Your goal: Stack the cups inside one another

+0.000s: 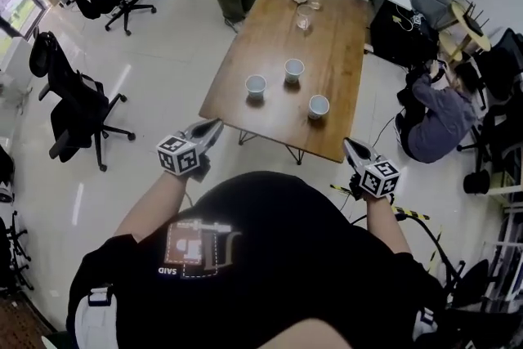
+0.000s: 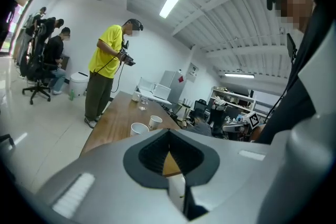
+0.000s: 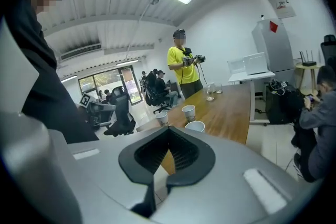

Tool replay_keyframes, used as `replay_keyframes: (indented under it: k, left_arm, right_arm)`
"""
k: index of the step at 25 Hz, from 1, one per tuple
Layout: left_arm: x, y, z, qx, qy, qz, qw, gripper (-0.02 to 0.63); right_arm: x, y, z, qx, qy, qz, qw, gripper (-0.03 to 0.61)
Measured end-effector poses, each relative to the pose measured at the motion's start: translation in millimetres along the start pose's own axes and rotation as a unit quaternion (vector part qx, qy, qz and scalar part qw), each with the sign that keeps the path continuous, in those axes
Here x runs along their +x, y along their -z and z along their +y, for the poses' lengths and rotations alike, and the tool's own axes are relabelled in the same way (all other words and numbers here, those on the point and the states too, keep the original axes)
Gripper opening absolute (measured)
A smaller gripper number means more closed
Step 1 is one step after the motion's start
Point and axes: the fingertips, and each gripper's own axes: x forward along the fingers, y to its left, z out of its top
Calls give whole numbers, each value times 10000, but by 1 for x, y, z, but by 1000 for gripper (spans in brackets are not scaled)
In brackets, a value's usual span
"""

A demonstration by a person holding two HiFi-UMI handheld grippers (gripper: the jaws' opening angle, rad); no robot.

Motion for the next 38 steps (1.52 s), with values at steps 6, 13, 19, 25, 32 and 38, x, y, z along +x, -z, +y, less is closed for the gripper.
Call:
replay_keyframes:
  k: [6, 13, 19, 25, 32, 38]
  left_arm:
    - [35, -21, -7, 281, -46, 142, 9995, 3]
    - [86, -32, 21, 703, 747, 485, 9935, 5]
    - [115, -40, 32, 939, 1747, 790, 9769, 8]
    - [141, -44, 18, 1717, 2302, 1127, 9512, 35]
    - [177, -43, -68, 3442, 2729, 1544, 8850, 87]
    - [214, 12, -131, 5232, 3044, 2331, 7611, 107]
  right_arm:
    - [23, -13, -39, 232, -124, -3, 9997, 14]
    - [43, -10, -50, 407, 558, 135, 9975, 14]
    - [34, -9, -42, 763, 1490, 5, 9859, 14]
    - [29, -2, -38, 1005, 1699, -46, 9803, 14]
    - [17, 18, -62, 990, 1387, 61, 9854, 14]
    - [2, 32, -78, 935, 1169, 97, 9887, 14]
